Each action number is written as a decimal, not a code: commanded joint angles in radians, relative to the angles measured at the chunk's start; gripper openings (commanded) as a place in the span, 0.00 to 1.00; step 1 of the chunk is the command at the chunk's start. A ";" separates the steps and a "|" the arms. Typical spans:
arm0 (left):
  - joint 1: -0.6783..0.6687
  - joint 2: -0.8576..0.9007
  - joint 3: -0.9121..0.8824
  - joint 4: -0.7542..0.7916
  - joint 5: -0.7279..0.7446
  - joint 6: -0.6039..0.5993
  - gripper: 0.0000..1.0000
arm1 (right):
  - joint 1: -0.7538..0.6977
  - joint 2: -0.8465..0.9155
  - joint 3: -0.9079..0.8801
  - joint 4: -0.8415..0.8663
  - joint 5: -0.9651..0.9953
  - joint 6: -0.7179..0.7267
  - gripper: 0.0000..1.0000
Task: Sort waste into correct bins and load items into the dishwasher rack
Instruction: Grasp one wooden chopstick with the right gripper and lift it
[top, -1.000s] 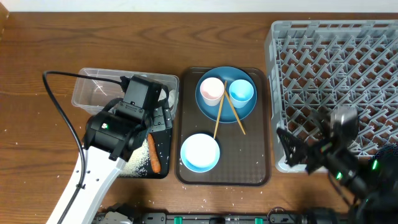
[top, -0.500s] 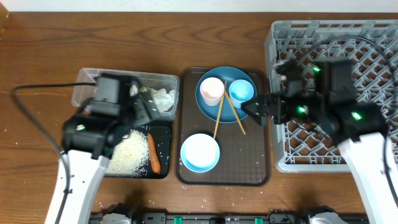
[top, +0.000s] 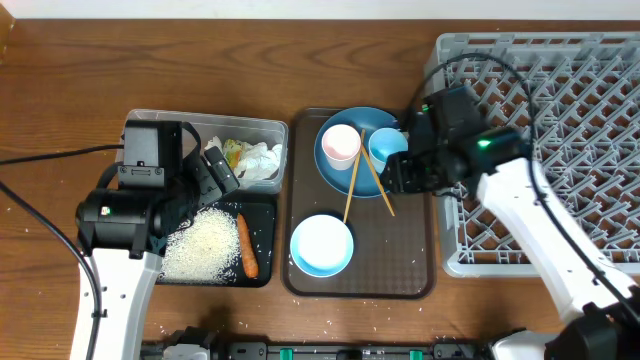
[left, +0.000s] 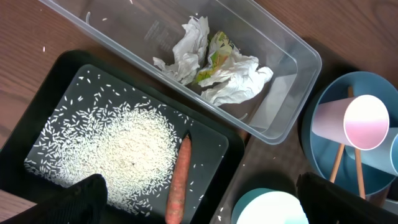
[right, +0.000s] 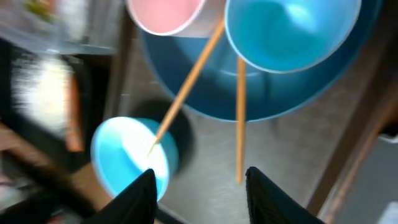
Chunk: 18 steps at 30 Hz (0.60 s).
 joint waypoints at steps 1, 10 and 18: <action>0.005 0.003 0.026 -0.003 0.010 -0.002 1.00 | 0.051 0.011 0.012 0.015 0.215 0.023 0.38; 0.005 0.003 0.026 -0.003 0.010 -0.002 1.00 | 0.129 0.051 0.003 0.040 0.326 0.021 0.31; 0.005 0.004 0.026 -0.003 0.010 -0.002 0.99 | 0.161 0.134 0.003 0.069 0.327 0.008 0.31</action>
